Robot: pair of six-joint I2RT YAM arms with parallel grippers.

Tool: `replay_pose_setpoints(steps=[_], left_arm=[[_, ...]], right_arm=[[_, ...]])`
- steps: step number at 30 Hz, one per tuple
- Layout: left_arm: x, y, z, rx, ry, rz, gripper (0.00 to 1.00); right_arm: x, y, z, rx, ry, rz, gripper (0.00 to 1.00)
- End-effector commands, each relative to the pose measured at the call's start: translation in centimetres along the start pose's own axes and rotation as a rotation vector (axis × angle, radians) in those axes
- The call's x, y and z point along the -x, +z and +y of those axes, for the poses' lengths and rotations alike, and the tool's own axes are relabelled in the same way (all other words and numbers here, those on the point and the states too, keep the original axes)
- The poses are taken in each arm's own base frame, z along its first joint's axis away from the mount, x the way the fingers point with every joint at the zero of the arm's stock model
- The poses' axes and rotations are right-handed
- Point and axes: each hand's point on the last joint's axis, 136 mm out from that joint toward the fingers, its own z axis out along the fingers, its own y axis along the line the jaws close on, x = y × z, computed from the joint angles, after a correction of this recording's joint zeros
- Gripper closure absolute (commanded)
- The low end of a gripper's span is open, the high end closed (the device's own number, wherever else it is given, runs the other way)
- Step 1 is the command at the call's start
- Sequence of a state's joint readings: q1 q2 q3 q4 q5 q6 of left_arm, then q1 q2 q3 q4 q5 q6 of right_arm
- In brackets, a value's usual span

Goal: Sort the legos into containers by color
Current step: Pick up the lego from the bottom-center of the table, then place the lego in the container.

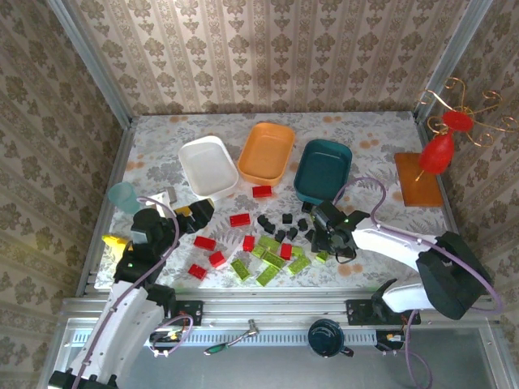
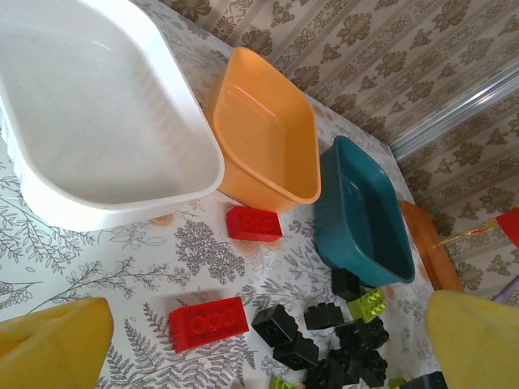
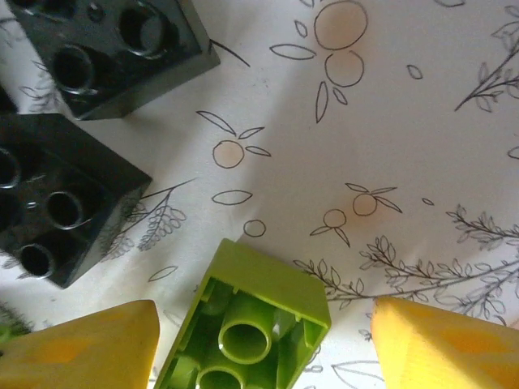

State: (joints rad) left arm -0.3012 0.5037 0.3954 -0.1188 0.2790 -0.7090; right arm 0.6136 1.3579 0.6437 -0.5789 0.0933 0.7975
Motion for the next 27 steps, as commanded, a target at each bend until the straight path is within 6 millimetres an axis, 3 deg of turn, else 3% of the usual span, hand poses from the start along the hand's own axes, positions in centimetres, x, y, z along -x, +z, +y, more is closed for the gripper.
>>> replay_pose_setpoints(steps=[1, 9, 13, 17, 22, 27], left_arm=[[0.2, 0.0, -0.3, -0.014, 0.023, -0.019, 0.0], [-0.2, -0.1, -0.3, -0.011, 0.035, 0.007, 0.0], [-0.8, -0.3, -0.2, 0.01, 0.051, 0.038, 0.01], [-1.2, -0.3, -0.1, 0.013, 0.058, 0.055, 0.02], [-1.5, -0.2, -0.2, 0.02, 0.061, 0.063, 0.02], [-2.2, -0.6, 0.1, 0.054, 0.072, 0.096, 0.03]], right_arm=[[-0.9, 0.6, -0.2, -0.006, 0.015, 0.029, 0.36], [0.9, -1.1, 0.4, 0.032, -0.02, -0.054, 0.66], [3.6, -4.7, 1.5, 0.1, -0.047, -0.167, 0.75], [8.4, -8.5, 1.6, 0.147, 0.008, -0.303, 0.75], [16.2, -10.5, 2.5, 0.146, 0.071, -0.426, 0.74], [21.6, -7.7, 3.1, 0.007, 0.036, -0.424, 0.73]])
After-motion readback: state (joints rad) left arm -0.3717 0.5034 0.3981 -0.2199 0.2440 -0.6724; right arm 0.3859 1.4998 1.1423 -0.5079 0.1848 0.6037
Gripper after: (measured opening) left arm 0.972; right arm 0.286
